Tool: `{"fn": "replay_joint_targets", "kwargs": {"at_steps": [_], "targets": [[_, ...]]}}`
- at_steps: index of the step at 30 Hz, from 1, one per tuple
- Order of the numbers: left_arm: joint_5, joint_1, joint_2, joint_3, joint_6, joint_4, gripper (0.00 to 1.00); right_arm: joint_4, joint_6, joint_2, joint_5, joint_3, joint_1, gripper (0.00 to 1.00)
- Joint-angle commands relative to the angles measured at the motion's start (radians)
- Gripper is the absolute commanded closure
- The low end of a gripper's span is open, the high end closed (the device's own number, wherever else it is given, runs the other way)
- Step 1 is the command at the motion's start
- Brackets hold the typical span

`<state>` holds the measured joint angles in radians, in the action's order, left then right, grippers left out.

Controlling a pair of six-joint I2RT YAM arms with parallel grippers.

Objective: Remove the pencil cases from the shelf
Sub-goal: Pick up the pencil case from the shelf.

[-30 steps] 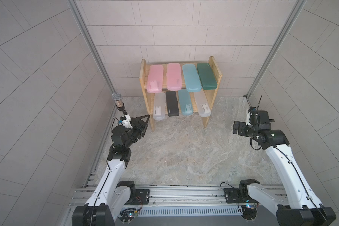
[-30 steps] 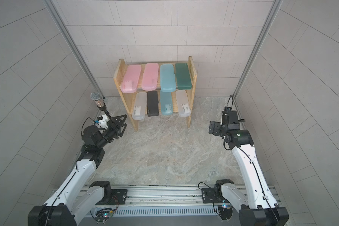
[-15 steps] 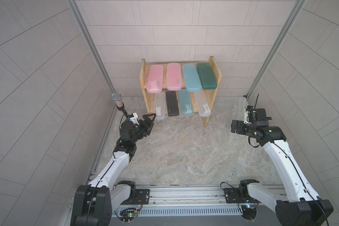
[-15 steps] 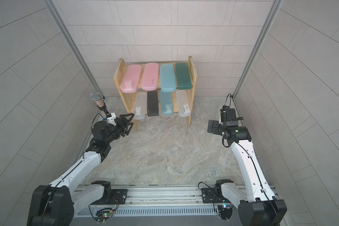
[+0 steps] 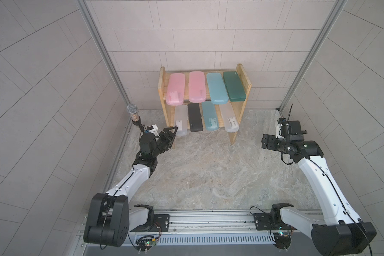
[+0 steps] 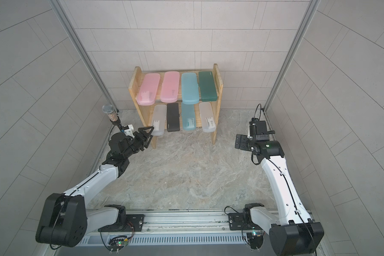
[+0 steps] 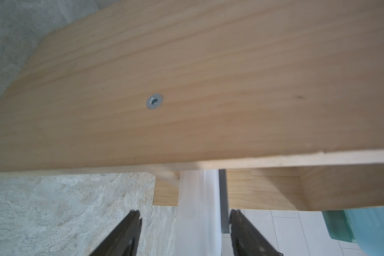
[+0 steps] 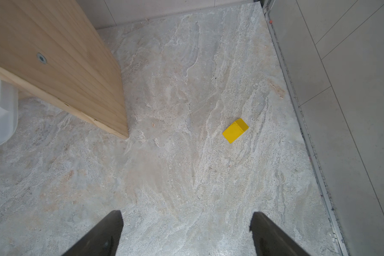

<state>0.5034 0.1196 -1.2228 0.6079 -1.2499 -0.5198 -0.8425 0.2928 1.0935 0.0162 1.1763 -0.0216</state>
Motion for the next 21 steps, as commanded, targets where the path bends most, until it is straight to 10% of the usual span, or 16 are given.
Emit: {"fn": "replay_joint_targets", "kwargs": {"at_steps": [1, 21], "targets": [[-0.008, 0.005, -0.008, 0.028, 0.004, -0.06, 0.35, -0.014, 0.003, -0.018, -0.005, 0.001, -0.005, 0.07], [-0.007, 0.003, 0.024, -0.033, -0.016, -0.092, 0.91, -0.051, -0.002, -0.064, -0.025, 0.019, -0.011, 0.08]]}}
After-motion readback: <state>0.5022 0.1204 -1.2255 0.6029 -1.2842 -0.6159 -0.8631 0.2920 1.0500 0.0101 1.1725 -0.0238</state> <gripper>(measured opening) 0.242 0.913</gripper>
